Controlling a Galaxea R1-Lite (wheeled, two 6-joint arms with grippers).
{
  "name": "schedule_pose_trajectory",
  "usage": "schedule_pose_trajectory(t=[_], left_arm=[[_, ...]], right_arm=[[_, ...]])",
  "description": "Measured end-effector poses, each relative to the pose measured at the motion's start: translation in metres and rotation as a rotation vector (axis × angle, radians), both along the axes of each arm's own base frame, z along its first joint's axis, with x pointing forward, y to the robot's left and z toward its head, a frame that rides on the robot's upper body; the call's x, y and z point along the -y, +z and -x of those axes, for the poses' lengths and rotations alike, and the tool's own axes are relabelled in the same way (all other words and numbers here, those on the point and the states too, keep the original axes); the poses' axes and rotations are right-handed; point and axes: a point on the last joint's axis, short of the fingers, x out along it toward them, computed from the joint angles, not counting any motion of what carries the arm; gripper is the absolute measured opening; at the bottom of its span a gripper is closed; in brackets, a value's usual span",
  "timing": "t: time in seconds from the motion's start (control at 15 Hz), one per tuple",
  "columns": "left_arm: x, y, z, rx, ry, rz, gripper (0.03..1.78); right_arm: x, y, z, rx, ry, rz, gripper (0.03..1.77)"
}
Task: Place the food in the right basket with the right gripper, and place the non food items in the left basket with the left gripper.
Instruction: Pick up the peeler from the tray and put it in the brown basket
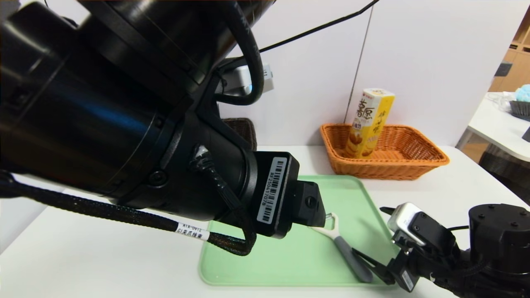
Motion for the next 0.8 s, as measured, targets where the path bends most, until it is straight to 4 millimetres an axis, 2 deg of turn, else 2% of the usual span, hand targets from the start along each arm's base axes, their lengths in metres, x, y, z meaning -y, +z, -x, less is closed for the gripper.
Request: schedule_pose_trajectory(t=[0.4, 0.8], left_arm=[[0.001, -0.001, 0.000, -0.003, -0.003, -0.003, 1.69], [0.001, -0.002, 0.000, -0.003, -0.001, -0.001, 1.69]], right_arm=[[0.005, -0.003, 0.007, -0.015, -0.007, 0.008, 1.70], [-0.007, 0.000, 0.010, 0.004, 0.045, 0.010, 1.70]])
